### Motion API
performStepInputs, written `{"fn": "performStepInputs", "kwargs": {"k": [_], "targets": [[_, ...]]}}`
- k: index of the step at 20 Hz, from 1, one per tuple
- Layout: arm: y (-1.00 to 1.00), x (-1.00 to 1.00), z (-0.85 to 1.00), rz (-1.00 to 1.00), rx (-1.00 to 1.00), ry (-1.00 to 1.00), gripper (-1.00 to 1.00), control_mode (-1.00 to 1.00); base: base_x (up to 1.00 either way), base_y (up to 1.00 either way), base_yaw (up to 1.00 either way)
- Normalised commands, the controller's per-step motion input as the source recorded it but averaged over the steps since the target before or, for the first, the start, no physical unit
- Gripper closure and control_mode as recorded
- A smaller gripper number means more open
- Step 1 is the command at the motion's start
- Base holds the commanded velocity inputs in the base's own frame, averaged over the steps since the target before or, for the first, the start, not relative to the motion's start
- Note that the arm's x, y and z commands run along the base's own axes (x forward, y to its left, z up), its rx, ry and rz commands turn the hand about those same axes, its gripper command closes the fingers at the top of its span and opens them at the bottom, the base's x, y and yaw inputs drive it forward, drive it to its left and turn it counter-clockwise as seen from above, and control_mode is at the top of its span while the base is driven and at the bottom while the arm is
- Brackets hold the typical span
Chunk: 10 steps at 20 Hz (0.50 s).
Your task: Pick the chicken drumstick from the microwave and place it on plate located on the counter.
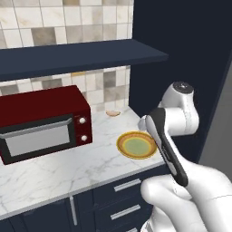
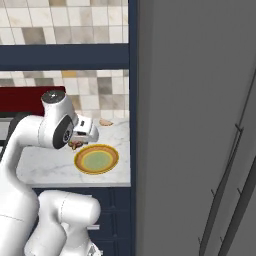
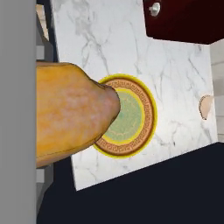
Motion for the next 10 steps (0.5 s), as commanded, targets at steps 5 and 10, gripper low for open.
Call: {"fn": "performStepInputs", "kwargs": {"k": [5,10], "targets": [[0.04,0.75,-0.9,0.0,0.0,0.07,1.0,-1.0,0.0,0.0,0.0],[0.0,0.56,-0.6,0.0,0.0,0.0,1.0,-1.0,0.0,0.0,0.0]]}}
